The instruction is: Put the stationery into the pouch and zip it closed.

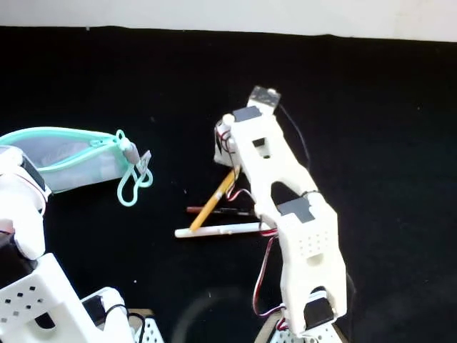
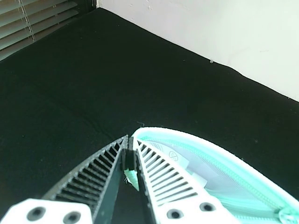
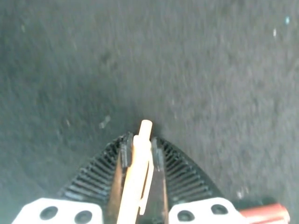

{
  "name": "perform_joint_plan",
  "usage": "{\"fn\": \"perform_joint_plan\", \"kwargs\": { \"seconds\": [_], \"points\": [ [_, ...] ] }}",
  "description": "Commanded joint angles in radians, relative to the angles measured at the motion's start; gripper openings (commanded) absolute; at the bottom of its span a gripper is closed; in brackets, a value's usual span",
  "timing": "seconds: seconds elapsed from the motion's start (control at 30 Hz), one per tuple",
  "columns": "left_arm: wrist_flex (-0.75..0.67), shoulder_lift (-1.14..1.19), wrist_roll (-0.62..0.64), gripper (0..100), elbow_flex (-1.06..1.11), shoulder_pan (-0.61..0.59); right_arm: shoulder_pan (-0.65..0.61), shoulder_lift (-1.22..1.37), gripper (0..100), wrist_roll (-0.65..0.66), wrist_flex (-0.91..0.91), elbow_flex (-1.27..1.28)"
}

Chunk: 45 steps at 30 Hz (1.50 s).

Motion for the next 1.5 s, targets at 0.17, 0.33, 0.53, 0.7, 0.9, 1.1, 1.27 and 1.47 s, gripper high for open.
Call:
{"fn": "perform_joint_plan", "kwargs": {
  "seconds": [0.17, 0.33, 0.53, 0.7, 0.9, 1.1, 1.27, 1.47],
  "points": [
    [0.005, 0.030, 0.008, 1, 0.035, 0.007, -0.007, -0.262, 0.6, 0.086, 0.044, -0.021],
    [0.005, 0.030, 0.008, 1, 0.035, 0.007, -0.010, -0.392, 0.6, 0.158, 0.019, -0.022],
    [0.005, 0.030, 0.008, 1, 0.035, 0.007, -0.012, -0.539, 0.6, 0.304, -0.120, -0.022],
    [0.005, 0.030, 0.009, 1, 0.035, 0.007, -0.012, -0.628, 0.6, 0.391, -0.211, -0.022],
    [0.005, 0.030, 0.009, 1, 0.035, 0.007, -0.051, -0.710, 0.6, 0.405, -0.302, -0.022],
    [0.006, 0.030, 0.009, 1, 0.035, 0.007, -0.137, -0.771, 0.6, 0.416, -0.432, -0.022],
    [0.006, 0.030, 0.009, 1, 0.035, 0.007, -0.188, -0.797, 0.6, 0.482, -0.509, -0.022],
    [0.006, 0.030, 0.009, 1, 0.035, 0.007, -0.229, -0.799, 0.6, 0.548, -0.588, -0.022]
  ]
}}
